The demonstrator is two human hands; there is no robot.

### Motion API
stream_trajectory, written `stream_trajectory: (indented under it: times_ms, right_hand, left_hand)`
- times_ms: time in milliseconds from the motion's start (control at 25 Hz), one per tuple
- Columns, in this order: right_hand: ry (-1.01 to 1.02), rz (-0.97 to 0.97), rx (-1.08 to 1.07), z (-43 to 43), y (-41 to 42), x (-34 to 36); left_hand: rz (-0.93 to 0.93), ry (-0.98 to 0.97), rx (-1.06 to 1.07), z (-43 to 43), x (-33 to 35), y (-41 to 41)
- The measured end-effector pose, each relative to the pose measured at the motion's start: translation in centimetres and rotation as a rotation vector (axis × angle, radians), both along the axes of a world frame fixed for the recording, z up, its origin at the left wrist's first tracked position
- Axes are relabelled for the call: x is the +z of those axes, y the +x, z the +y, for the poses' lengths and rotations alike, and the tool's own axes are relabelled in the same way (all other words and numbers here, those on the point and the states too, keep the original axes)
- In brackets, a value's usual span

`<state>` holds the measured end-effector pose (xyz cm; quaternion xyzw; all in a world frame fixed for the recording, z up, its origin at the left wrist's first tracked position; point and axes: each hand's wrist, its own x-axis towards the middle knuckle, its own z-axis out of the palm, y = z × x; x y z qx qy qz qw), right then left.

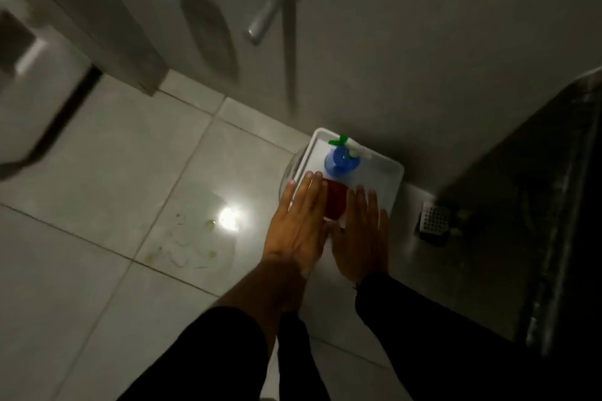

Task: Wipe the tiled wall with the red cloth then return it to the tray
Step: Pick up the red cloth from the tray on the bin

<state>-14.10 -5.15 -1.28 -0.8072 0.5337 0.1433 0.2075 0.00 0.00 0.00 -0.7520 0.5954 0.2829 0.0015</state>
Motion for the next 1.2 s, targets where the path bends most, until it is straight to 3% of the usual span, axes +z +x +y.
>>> stream_trajectory:
  times_ms: [160,440,680,760,840,960,1080,1200]
  right_hand:
    - [0.138,0.019,-0.165,-5.7,-1.2,-10.6]
    - [0.456,-0.255,-0.817,-11.1,1.0,-20.1]
    - [0.461,-0.692,-1.128,-10.1,-0.2,-18.6]
    - [0.447,-0.816,-1.135,-8.4,0.5,-15.5]
    - [0.538,-0.876,-1.045,-6.0,1.8,-12.1]
    - [0.997,-0.933,-0.927,-2.0,3.3,-8.9]
    - [1.36,-0.766,-0.756,3.7,8.2,-8.4]
    - [1.312,-0.534,-0.605,9.7,14.2,-11.2]
  left_hand:
    - [0.056,0.168,0.152,-4.9,-10.2,-2.0]
    - [0.181,0.387,0.61,-12.8,-17.9,-3.8]
    - [0.488,0.18,0.794,-11.8,-15.7,-2.9]
    - [0.649,0.08,0.878,-9.3,-13.3,-1.3]
    - [0.938,0.048,0.995,-5.5,-11.0,1.3]
    - [1.272,0.072,1.083,2.1,-8.4,5.4]
    - [1.324,0.015,1.183,11.4,-9.2,8.4]
    - [1.164,-0.092,1.404,19.5,-13.0,10.6]
